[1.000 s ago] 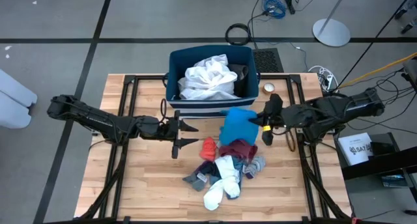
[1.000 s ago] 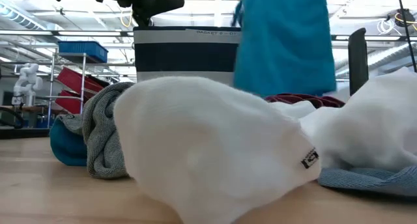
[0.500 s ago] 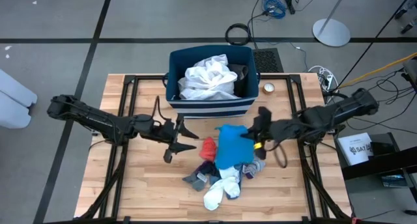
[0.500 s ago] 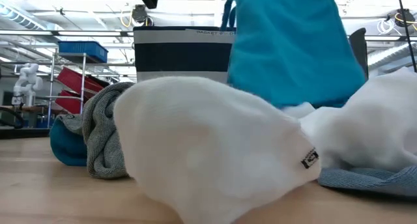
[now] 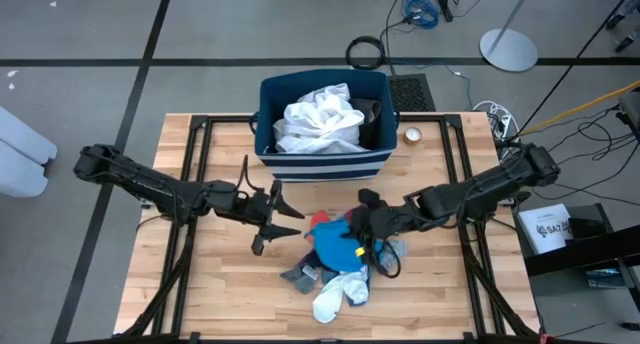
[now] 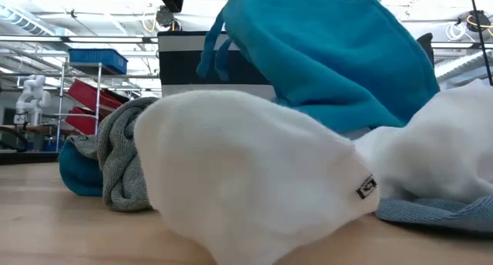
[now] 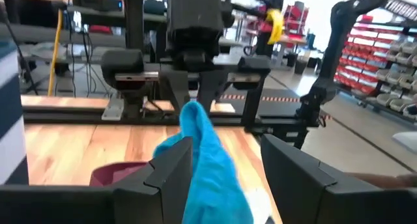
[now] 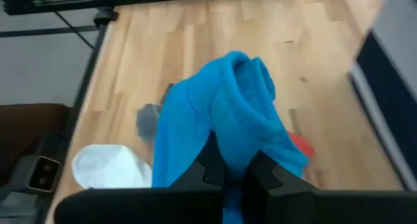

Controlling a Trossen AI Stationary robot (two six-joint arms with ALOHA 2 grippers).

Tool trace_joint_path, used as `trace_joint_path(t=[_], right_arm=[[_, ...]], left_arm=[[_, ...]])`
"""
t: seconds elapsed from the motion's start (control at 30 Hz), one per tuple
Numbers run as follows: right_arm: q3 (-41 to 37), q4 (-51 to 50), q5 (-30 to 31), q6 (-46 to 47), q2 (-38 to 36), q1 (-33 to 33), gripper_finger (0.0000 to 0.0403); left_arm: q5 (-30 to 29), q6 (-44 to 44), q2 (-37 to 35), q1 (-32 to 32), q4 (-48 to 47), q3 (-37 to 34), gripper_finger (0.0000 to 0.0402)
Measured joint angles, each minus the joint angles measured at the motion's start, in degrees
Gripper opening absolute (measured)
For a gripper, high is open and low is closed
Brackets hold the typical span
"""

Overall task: Sort clothes
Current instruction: Put the blue shorts into the blue laundry organizer

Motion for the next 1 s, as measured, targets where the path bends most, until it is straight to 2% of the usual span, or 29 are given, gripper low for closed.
trace_joint_path(t=[0.17, 0.4, 0.57, 0.7, 0.83, 1.0], right_arm=[[0.00, 3.81, -5.23, -0.52, 1.76, -1.96, 0.0006], [0.00, 4.66, -5.42, -0.63, 1.93, -2.43, 0.0006], [0.00, 4.78, -5.36, -1.15, 1.93, -2.43, 0.0006], [0.00, 5.79, -5.33, -2.05, 1.93, -2.68, 0.0006], [0.00, 6.71, -5.09, -2.12, 1.93, -3.13, 0.0006], [-0.02, 8.14, -4.78, -2.87, 1.93, -3.29, 0.0006]], left_arm=[[-0.03, -2.58, 4.31, 0.58, -0.21, 1.48, 0.0217], [-0.11, -6.06, 9.01, 1.68, -2.76, 4.78, 0.0280], [0.48, -7.51, 11.49, 1.73, -2.94, 6.62, 0.0310], [1.22, -11.34, 13.81, 2.46, -3.02, 7.46, 0.0320], [6.18, -15.01, 15.39, 4.04, -2.92, 8.15, 0.0321], [8.19, -15.05, 16.45, 4.39, -2.89, 8.20, 0.0321]])
